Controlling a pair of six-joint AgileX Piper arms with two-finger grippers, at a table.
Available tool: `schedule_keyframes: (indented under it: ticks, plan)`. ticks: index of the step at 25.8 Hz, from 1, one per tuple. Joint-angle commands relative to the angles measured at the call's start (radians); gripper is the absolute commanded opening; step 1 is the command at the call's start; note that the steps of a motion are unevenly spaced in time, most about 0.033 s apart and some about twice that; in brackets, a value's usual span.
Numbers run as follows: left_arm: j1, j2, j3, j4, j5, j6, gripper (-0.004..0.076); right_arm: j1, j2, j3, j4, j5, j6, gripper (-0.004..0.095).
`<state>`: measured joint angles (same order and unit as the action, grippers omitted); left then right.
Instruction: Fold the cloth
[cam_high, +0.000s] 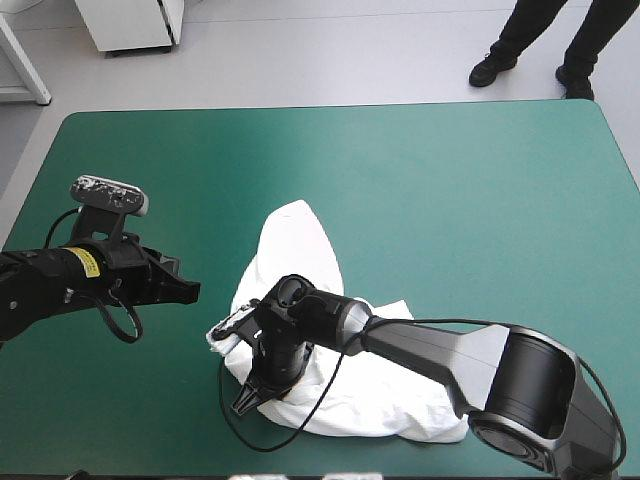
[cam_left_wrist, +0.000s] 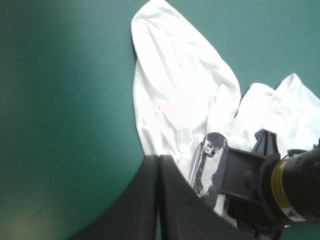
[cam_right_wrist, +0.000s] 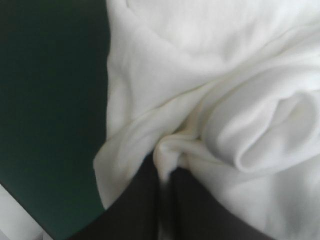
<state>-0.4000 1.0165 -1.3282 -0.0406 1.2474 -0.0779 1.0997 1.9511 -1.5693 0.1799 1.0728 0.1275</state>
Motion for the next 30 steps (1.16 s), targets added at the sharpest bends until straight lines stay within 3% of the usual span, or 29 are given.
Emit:
schedule_keyframes:
  ticks: [1, 3, 8, 10, 12, 17, 24, 26, 28, 30]
  plan:
    - [-0.007, -0.011, -0.021, -0.023, -0.006, -0.009, -0.001, 0.002, -0.066, -0.039, 0.004, 0.001, 0.0, 0.0036]
    - [-0.007, -0.011, -0.021, -0.023, -0.006, -0.011, -0.001, 0.002, -0.066, -0.065, -0.022, 0.039, -0.002, 0.0162]
    - [-0.007, -0.011, -0.021, -0.023, -0.006, -0.014, -0.001, 0.0, -0.068, -0.159, -0.164, 0.129, 0.047, 0.0647]
    - [-0.007, -0.011, -0.021, -0.023, -0.006, -0.014, -0.001, -0.002, -0.087, -0.191, -0.254, 0.147, 0.107, 0.073]
    - [-0.007, -0.011, -0.021, -0.023, -0.006, -0.014, -0.001, -0.023, -0.122, -0.188, -0.304, 0.167, 0.143, 0.0709]
    - [-0.007, -0.011, -0.021, -0.012, -0.007, -0.014, -0.001, -0.155, -0.271, -0.097, -0.302, 0.175, 0.169, 0.0622]
    - [-0.007, 0.011, -0.021, 0.101, -0.046, 0.02, 0.0008, -0.406, -0.626, 0.151, -0.291, 0.175, 0.174, 0.0617]
    - [-0.007, 0.054, -0.026, 0.109, -0.046, 0.057, 0.008, -0.442, -0.73, 0.24, -0.257, 0.175, 0.193, 0.0617]
    - [-0.007, 0.142, -0.044, 0.104, -0.046, 0.067, 0.0256, -0.46, -0.85, 0.343, -0.216, 0.175, 0.241, 0.0617]
    - [-0.007, 0.231, -0.1, 0.109, -0.046, 0.067, 0.037, -0.46, -0.925, 0.412, -0.209, 0.175, 0.289, 0.0616]
